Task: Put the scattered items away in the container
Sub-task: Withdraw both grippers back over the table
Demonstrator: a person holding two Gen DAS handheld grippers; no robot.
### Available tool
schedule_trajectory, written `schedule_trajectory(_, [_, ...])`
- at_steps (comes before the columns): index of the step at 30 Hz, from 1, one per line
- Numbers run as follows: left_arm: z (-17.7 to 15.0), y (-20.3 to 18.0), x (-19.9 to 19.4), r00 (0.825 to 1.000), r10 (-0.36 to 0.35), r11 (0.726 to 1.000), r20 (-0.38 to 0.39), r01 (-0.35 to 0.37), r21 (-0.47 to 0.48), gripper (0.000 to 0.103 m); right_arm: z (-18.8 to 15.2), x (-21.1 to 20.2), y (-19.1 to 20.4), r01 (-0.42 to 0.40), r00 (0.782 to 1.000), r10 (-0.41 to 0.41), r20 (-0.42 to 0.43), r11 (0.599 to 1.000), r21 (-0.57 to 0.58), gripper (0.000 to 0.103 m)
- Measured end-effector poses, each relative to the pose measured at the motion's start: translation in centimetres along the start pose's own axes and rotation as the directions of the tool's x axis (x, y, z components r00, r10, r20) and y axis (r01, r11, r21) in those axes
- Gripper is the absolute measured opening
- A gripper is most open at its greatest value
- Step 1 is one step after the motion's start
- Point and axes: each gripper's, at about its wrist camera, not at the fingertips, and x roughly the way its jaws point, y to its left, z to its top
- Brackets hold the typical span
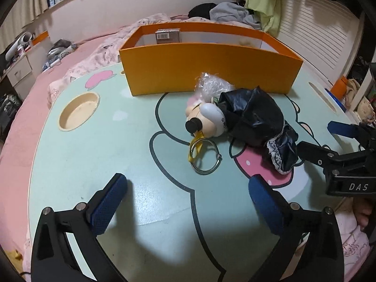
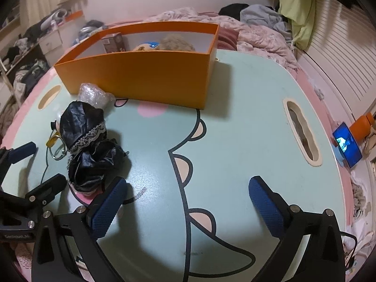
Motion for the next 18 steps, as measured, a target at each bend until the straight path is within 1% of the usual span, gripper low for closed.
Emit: schedule_trajectory(18, [0.17, -0.23, -0.31, 1.0, -0.001, 1.0, 0.004, 0.001, 0.001, 0.103, 0.27, -0.03, 0.19, -0.003, 1.0, 0.003, 0.014, 1.0, -0.001, 0.103])
